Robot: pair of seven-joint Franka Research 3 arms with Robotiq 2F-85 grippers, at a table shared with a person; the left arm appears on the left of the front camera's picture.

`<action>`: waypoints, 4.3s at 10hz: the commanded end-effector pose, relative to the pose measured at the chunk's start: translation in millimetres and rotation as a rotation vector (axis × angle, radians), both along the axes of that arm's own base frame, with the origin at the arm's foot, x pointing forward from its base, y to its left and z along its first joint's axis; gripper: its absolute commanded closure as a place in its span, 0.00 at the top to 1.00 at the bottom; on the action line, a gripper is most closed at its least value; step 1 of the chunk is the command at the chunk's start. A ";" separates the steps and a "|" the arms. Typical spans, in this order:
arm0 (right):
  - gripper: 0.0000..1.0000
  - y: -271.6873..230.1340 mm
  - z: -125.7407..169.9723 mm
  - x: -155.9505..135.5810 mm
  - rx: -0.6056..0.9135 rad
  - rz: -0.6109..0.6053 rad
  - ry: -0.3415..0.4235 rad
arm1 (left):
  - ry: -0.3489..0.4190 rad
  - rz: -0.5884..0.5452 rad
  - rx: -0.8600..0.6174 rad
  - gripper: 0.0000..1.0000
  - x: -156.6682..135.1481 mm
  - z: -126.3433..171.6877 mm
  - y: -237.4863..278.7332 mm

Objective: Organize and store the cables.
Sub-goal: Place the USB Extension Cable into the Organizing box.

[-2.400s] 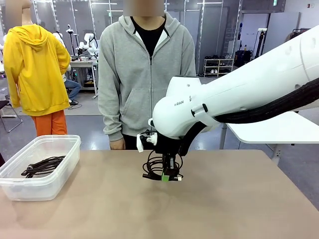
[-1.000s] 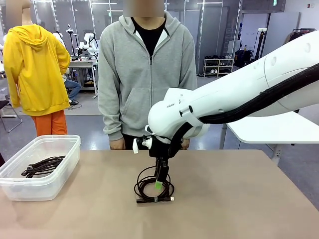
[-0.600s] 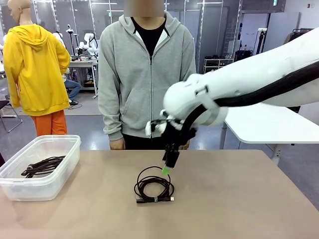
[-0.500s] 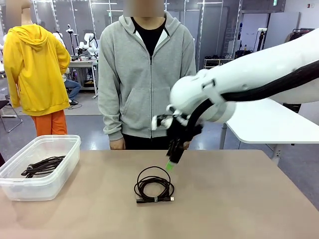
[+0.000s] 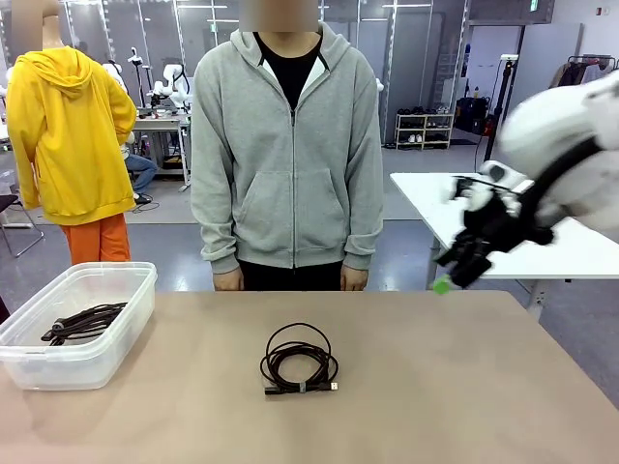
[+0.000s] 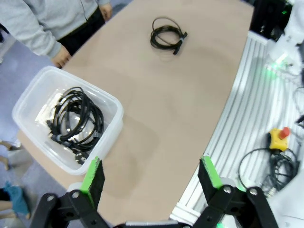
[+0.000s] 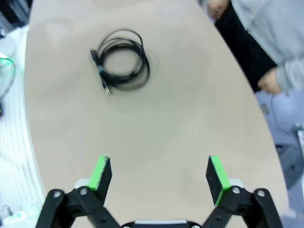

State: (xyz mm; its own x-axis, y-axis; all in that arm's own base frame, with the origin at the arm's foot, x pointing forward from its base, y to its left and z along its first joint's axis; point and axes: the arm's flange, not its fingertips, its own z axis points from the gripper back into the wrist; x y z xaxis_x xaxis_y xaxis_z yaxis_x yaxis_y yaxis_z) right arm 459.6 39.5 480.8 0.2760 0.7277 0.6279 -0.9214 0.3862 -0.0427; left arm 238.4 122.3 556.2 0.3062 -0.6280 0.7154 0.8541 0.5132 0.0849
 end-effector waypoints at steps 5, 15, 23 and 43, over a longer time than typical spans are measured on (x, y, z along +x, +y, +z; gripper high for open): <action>1.00 -194.7 -40.2 -80.6 0.228 0.092 -0.109 | -0.004 -0.023 -0.004 1.00 -2.0 -2.2 -0.9; 1.00 -239.5 -95.6 -109.9 0.260 0.204 -0.246 | 0.000 0.001 0.001 1.00 -0.2 0.0 0.0; 1.00 -239.5 -95.6 -109.9 0.260 0.204 -0.246 | 0.090 -0.184 0.097 1.00 78.5 -44.8 -275.2; 1.00 -239.5 -95.6 -109.9 0.260 0.204 -0.246 | 0.209 -0.392 0.593 1.00 164.7 -170.5 -527.3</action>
